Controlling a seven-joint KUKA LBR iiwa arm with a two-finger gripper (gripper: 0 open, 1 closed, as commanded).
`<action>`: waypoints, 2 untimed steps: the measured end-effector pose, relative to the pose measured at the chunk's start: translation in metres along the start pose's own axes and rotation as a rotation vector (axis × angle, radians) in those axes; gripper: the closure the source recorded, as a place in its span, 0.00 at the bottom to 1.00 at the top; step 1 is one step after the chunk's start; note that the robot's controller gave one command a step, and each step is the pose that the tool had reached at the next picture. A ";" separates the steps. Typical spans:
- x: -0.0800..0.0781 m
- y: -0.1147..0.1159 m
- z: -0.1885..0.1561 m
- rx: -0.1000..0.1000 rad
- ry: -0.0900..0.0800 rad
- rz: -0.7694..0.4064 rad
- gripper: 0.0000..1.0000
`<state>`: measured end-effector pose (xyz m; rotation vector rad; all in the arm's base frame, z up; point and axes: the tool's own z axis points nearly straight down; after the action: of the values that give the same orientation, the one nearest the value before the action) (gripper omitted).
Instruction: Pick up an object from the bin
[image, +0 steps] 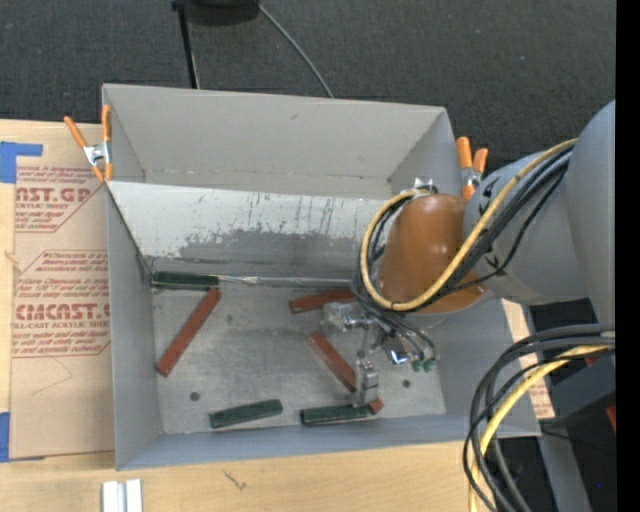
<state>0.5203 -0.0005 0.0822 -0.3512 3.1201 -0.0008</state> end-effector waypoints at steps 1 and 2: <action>0.021 0.045 0.001 -0.003 0.003 -0.023 0.00; 0.002 0.005 -0.002 0.000 0.000 0.044 1.00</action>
Offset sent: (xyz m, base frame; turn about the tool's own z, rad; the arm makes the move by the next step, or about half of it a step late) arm -0.0038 0.0047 0.0020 0.0433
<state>0.5170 0.0041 0.0844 -0.2831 3.1268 -0.0009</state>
